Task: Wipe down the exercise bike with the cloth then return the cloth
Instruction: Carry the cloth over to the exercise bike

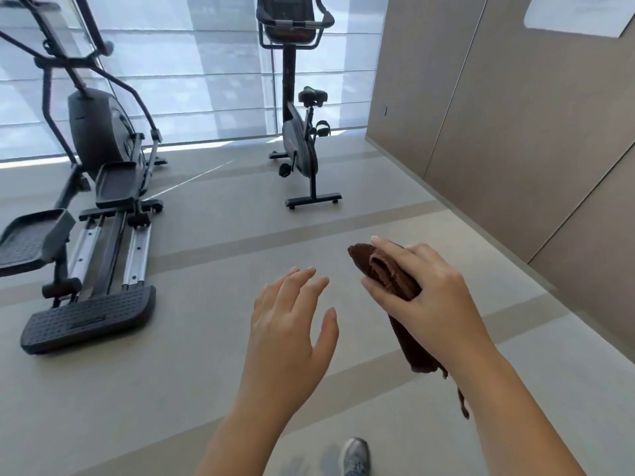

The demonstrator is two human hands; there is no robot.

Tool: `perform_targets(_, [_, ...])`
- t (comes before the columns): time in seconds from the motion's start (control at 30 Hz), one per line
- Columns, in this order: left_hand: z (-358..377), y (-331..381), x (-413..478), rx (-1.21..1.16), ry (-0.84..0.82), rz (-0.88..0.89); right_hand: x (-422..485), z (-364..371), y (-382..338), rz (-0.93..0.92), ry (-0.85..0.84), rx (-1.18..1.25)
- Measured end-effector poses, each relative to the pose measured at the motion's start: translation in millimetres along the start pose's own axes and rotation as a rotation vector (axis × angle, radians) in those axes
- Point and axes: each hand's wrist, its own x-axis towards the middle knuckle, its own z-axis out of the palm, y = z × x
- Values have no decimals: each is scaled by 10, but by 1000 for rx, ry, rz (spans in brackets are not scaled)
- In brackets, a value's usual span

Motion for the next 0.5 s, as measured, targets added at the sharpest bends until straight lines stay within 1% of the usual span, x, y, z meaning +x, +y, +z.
perform_targets(0.1, [236,-197,426,22,4,4,467,150,208,-10,-4,0])
perform_targets(0.17, [584,-396,960,43,-4,28,1023,266,527,1,16,19])
perform_targets(0.23, [709,-464,1297,105,-14,86,1320,309,659,-24,30,12])
perform_targets(0.33, [1049,-612,2063,126,-31,105,2075,349,988,-4,27,21])
perform_targets(0.5, [1411,-1005,2932,157,-13,55,3116,600,1315,-48,18,10])
